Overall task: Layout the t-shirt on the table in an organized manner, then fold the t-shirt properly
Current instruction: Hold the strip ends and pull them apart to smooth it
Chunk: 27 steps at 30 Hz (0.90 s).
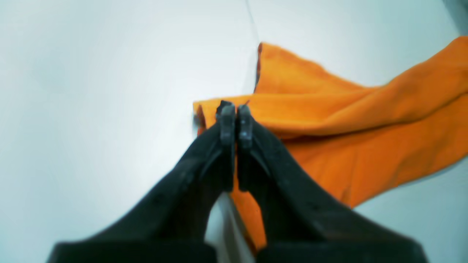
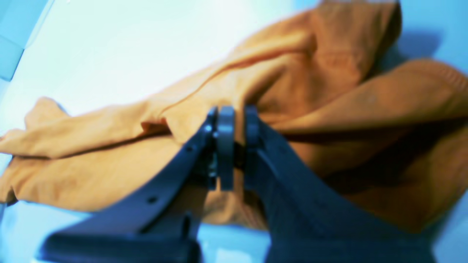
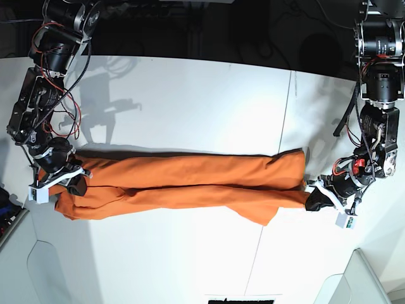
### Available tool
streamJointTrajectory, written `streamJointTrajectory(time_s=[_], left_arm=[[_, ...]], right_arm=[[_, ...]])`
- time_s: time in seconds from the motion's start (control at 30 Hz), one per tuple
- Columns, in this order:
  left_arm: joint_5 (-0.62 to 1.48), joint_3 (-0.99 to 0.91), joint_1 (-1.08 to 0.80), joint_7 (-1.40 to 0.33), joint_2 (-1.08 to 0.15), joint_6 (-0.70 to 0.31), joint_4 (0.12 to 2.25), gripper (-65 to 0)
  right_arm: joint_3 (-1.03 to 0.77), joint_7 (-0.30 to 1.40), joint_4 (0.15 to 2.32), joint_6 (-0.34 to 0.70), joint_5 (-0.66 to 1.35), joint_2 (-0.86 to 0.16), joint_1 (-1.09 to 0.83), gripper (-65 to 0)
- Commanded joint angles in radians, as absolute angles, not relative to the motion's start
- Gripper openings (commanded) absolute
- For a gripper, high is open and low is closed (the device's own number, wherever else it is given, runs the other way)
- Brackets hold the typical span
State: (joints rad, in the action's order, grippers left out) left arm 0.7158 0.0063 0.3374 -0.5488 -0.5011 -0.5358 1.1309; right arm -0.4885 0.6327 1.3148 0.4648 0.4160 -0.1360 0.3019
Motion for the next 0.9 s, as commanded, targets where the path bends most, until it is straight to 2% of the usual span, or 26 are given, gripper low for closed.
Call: streamJointTrajectory(time_s=[0.0, 0.07, 0.4, 0.5, 0.57, 0.77, 0.87], left_arm=[[0.748, 0.000, 0.370, -0.542, -0.526, -0.562, 1.146, -65.0], [0.787, 0.000, 0.374, -0.565, -0.535, -0.596, 1.146, -65.0], [0.804, 0.000, 0.374, -0.585, -0.561, -0.599, 1.146, -65.0], [0.804, 0.000, 0.374, -0.588, -0.563, -0.599, 1.146, -65.0], [0.804, 0.000, 0.374, -0.588, -0.562, -0.599, 1.146, -65.0], [0.803, 0.000, 0.370, -0.588, -0.564, -0.599, 1.146, -65.0], [0.798, 0.000, 0.362, -0.588, -0.563, -0.601, 1.146, -65.0]], right_arm=[[-0.489, 0.622, 1.347, 0.480, 0.435, -0.147, 0.326, -65.0], [-0.489, 0.644, 1.362, 0.479, 0.434, -0.146, 0.326, -65.0], [-0.489, 0.656, 1.363, 0.479, 0.471, -0.146, 0.324, -64.4], [-0.489, 0.698, 1.363, 0.475, 0.470, -0.146, 0.324, -46.7], [-0.489, 0.744, 1.363, 0.476, 0.471, -0.146, 0.323, -38.5], [-0.489, 0.780, 1.365, 0.539, 0.591, -0.140, 0.275, -38.1], [-0.489, 0.733, 1.365, 0.539, 0.522, -0.111, 0.255, -38.0]])
